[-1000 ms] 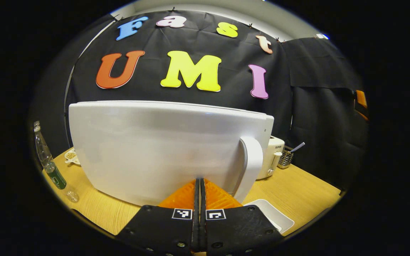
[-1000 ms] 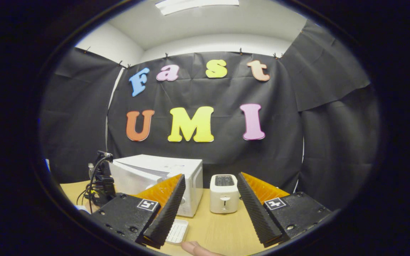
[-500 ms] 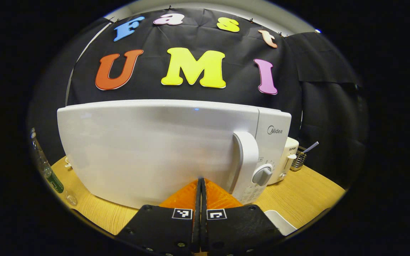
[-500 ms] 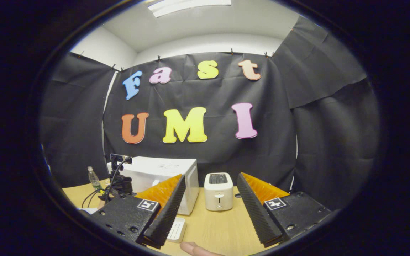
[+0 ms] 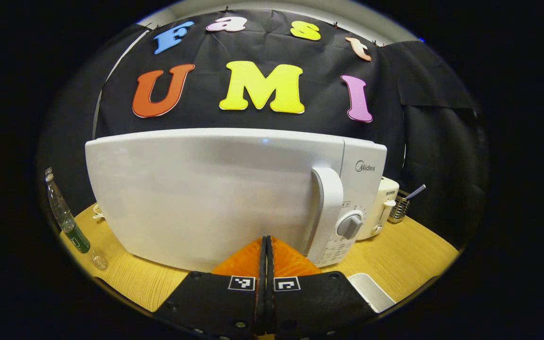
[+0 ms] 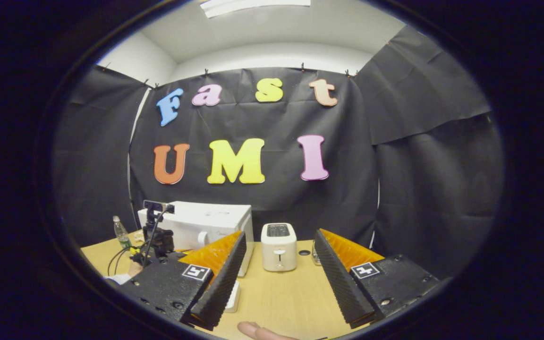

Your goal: Open the microwave oven with the left hand, put the food in, and close the microwave oven.

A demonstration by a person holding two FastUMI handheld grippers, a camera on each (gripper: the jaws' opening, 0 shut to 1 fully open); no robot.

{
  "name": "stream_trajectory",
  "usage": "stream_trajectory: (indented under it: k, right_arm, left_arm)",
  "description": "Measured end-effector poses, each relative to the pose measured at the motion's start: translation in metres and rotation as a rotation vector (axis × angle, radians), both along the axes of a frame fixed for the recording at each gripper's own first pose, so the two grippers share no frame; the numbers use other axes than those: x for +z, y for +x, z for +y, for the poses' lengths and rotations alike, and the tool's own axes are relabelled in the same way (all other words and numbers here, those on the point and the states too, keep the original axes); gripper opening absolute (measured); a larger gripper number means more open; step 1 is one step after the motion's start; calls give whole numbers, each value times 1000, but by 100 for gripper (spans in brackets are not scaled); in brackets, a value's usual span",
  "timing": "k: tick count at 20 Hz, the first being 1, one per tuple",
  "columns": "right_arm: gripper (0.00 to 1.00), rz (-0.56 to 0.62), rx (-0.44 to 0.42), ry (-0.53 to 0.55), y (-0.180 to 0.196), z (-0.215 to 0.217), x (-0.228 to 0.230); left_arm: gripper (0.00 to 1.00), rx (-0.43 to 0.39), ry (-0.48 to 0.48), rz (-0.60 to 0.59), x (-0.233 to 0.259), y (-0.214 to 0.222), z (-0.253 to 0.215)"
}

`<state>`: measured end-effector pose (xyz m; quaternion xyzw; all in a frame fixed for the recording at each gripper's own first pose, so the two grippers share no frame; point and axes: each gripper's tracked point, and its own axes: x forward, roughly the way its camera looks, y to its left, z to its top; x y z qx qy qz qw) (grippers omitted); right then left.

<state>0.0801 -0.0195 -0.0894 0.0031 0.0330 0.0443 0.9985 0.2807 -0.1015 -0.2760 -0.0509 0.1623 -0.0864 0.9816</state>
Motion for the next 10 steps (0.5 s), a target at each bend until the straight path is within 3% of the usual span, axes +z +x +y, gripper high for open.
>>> stream_trajectory:
  k: [2, 4, 5, 6, 7, 8, 10]
  right_arm:
    - [93, -14, -12, -7, -11, -4, 5]
    - [93, -23, -34, -9, -19, -8, 9]
    - [93, -23, -38, -9, -24, -8, 11]
    - [93, -24, -42, -9, -28, -8, 12]
    - [93, -25, -46, -7, -32, -7, 15]
    - [93, -26, -47, -8, -35, -6, 18]
    - [93, -34, -54, -9, -42, -3, 26]
  left_arm:
    - [3, 47, -51, -15, 24, -19, 7]
    - [100, 90, -70, -16, 48, -43, 17]
    - [93, 90, -72, -19, 62, -58, 20]
    - [93, 85, -65, -31, 75, -73, 22]
    - [81, 92, -45, -49, 88, -85, 29]
    - [93, 101, -20, -67, 103, -97, 35]
    - [92, 107, 23, -98, 130, -120, 45]
